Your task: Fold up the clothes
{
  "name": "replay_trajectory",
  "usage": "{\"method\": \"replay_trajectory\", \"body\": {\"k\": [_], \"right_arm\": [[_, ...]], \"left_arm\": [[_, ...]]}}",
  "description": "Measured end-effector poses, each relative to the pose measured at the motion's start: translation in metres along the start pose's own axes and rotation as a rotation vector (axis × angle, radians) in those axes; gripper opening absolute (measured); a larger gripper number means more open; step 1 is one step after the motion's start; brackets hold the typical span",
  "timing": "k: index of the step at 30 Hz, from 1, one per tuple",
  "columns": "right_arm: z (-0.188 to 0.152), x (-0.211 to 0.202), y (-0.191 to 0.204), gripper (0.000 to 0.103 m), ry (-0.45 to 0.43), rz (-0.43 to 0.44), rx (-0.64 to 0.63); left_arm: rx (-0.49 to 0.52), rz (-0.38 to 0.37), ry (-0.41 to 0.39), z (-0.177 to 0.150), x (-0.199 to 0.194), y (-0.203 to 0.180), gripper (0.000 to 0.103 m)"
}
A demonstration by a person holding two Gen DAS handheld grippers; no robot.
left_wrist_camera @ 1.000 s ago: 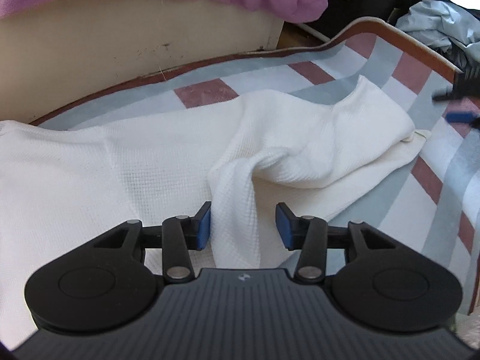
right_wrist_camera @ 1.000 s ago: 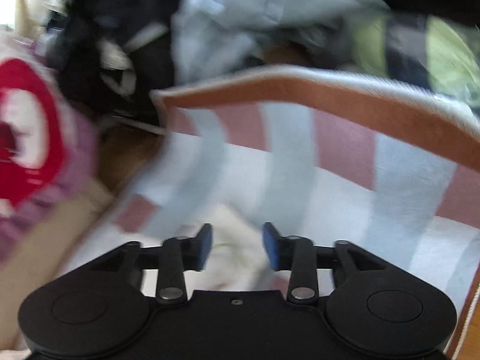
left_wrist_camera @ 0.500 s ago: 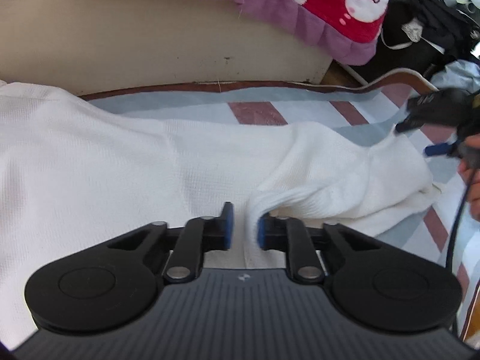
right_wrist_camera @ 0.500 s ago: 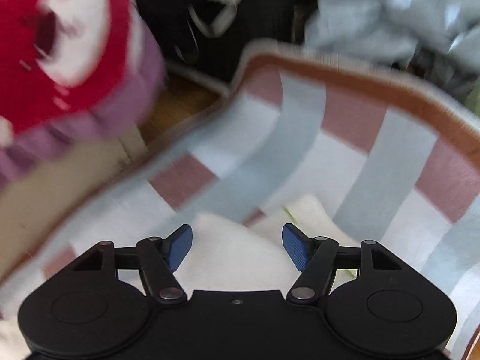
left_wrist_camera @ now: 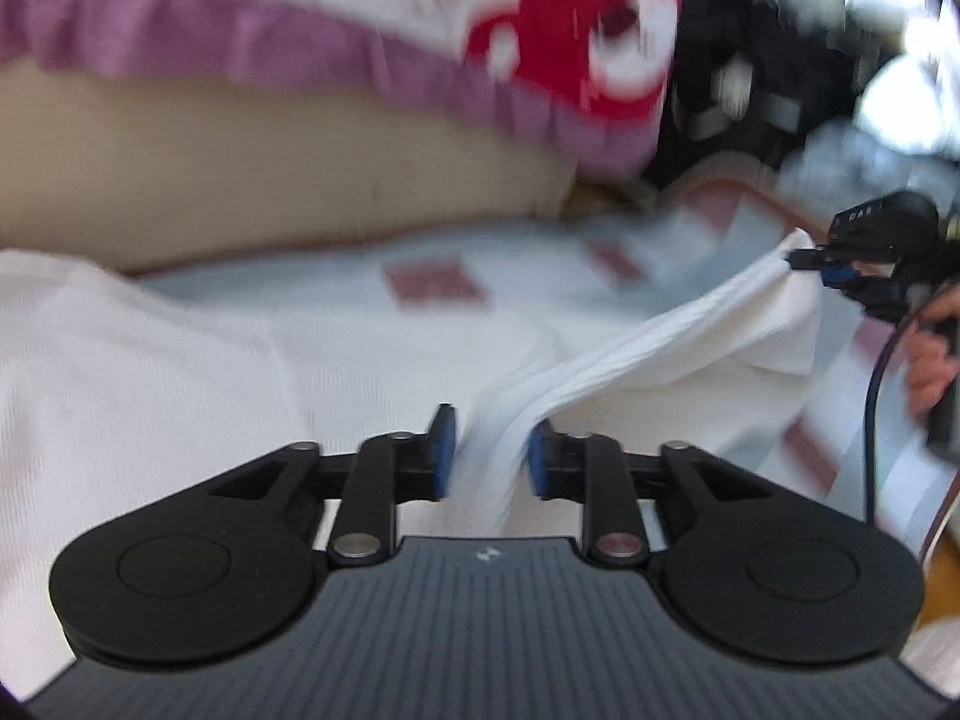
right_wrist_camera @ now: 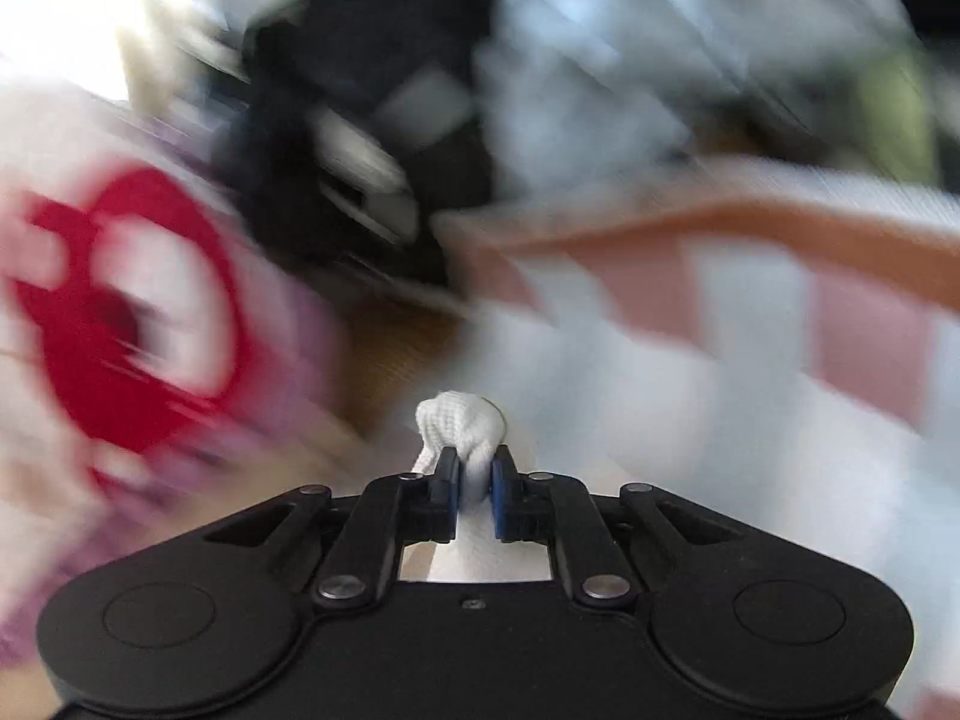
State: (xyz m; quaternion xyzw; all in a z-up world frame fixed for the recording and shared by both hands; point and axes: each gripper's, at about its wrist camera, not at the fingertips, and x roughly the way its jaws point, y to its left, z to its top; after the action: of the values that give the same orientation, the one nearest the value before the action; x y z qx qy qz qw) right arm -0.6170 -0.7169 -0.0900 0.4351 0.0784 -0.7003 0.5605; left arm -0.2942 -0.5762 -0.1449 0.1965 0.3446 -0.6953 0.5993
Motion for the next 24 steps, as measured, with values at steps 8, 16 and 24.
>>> {"method": "replay_trajectory", "body": {"k": [8, 16, 24], "right_arm": [[0.001, -0.039, -0.041, 0.018, -0.041, -0.134, 0.096], [-0.013, -0.043, -0.054, 0.061, 0.153, 0.172, 0.375], [-0.026, -0.004, -0.033, 0.07, 0.227, 0.056, 0.241]], "left_arm": [[-0.052, 0.025, 0.108, -0.018, 0.004, 0.012, 0.028], [-0.093, 0.028, 0.092, -0.019, 0.006, 0.019, 0.031], [-0.112, 0.033, 0.078, -0.018, 0.008, 0.02, 0.032]]}}
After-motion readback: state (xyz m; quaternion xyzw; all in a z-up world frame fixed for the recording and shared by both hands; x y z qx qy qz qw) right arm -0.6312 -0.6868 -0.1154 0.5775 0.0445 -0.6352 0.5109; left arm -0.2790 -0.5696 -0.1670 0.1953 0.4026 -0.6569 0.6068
